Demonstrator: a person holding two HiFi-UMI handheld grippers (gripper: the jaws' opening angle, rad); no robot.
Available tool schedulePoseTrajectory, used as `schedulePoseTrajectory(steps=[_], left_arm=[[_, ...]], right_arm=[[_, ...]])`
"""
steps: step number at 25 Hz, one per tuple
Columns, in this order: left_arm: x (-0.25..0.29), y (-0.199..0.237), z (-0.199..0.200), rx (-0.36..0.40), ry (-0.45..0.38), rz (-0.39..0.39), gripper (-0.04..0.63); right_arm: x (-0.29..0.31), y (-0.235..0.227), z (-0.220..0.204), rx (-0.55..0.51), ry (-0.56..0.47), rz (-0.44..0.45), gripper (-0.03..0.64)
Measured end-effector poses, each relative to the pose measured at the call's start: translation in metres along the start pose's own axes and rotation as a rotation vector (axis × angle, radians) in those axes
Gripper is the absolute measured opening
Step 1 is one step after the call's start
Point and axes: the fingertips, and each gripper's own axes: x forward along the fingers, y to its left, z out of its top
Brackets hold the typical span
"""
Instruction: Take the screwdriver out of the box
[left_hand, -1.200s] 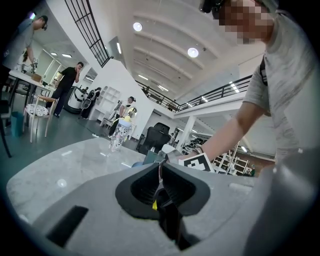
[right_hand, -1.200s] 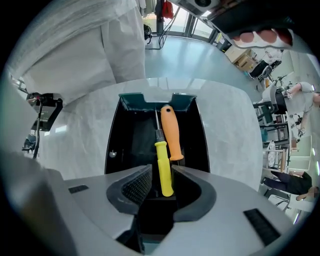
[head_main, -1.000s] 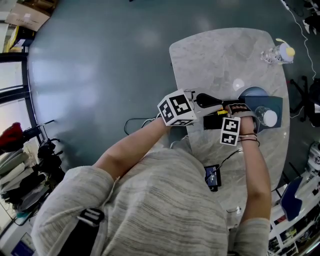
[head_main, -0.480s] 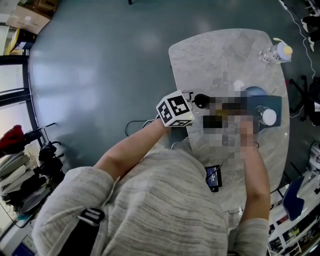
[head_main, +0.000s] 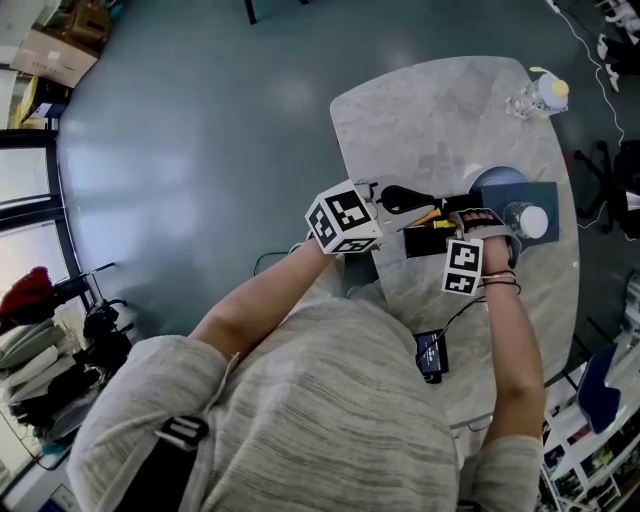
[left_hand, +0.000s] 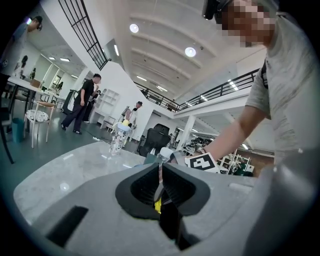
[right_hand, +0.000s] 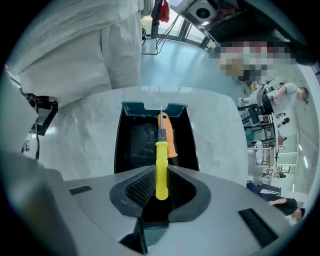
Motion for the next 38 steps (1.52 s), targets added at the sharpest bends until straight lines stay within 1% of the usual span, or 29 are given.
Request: schedulePoseTrajectory(steps=[3, 6, 13, 20, 25, 28, 30, 33, 38], left_arm=[[-0.004, -0.001, 0.005, 0.006, -0.010, 0.008, 0.032], [-0.007, -0.003, 0.011, 0.014, -0.020, 0.013, 0.032], [-0.011, -0.016, 0.034, 0.040, -0.062, 0.000, 0.032], [-0.005, -0.031, 0.054, 0.083, -0.080, -0.031, 0.032], [-0.003, -0.038, 0.062, 0.104, -0.079, -0.047, 0.032], [0.001, -0.041, 0.063, 0.109, -0.080, -0.055, 0.032], [0.003, -0.043, 0.064, 0.109, -0.080, -0.063, 0.032], [0.007, -0.048, 0.065, 0.116, -0.072, -0.077, 0.032], [0.017, -0.054, 0.062, 0.141, -0.040, -0.101, 0.032]], right_arm=[[-0.012, -0.005, 0.003, 0.051, -0.022, -0.037, 0.066], [-0.023, -0.011, 0.003, 0.163, -0.060, -0.078, 0.064], [-0.052, -0.025, -0.006, 0.539, -0.187, -0.171, 0.065], [-0.080, -0.037, -0.015, 0.876, -0.336, -0.266, 0.064], [-0.096, -0.044, -0.025, 1.187, -0.494, -0.322, 0.064], [-0.104, -0.045, -0.033, 1.331, -0.591, -0.363, 0.064], [-0.111, -0.045, -0.036, 1.399, -0.646, -0.390, 0.064], [-0.123, -0.044, -0.039, 1.466, -0.704, -0.434, 0.064], [-0.143, -0.045, -0.041, 1.517, -0.779, -0.502, 0.065]])
